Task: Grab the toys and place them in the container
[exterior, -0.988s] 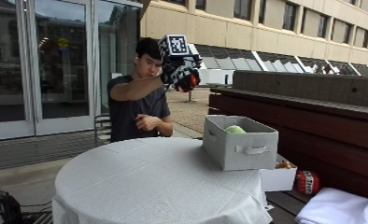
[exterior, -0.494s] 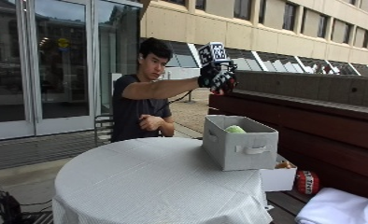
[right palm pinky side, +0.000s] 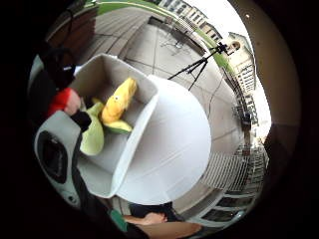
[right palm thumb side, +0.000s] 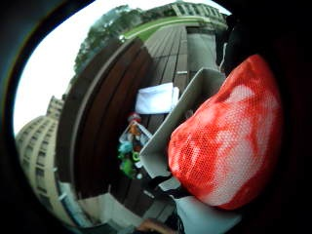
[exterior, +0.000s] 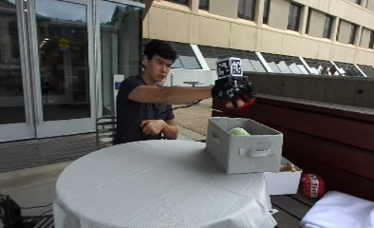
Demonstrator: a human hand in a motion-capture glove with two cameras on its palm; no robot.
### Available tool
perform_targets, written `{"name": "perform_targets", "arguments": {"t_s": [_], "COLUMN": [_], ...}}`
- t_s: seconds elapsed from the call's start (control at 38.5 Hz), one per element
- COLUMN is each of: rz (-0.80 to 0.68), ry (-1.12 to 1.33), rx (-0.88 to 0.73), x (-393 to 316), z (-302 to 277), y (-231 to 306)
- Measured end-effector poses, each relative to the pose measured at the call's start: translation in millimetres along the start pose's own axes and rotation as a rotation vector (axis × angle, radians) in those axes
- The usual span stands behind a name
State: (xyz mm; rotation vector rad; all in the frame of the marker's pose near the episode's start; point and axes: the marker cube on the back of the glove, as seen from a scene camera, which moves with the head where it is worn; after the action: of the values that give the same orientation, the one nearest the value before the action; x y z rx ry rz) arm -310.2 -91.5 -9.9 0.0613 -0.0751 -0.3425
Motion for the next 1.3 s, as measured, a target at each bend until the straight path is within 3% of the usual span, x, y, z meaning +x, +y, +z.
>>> {"name": "perform_targets", "arguments": {"t_s": [0.21, 0.44, 1.04, 1.3], "rz": [-0.015, -0.005, 0.195, 0.249], "ry": [-0.046, -0.003, 0.161, 0.196], "rx": [-0.14, -0.142, -0.047, -0.08], "x": [20.4, 63.2, 260.4, 311.2], "z": [15.7, 11.6, -45.1, -52.4], "y": [3.2, 18.1, 125.0, 166.2]}}
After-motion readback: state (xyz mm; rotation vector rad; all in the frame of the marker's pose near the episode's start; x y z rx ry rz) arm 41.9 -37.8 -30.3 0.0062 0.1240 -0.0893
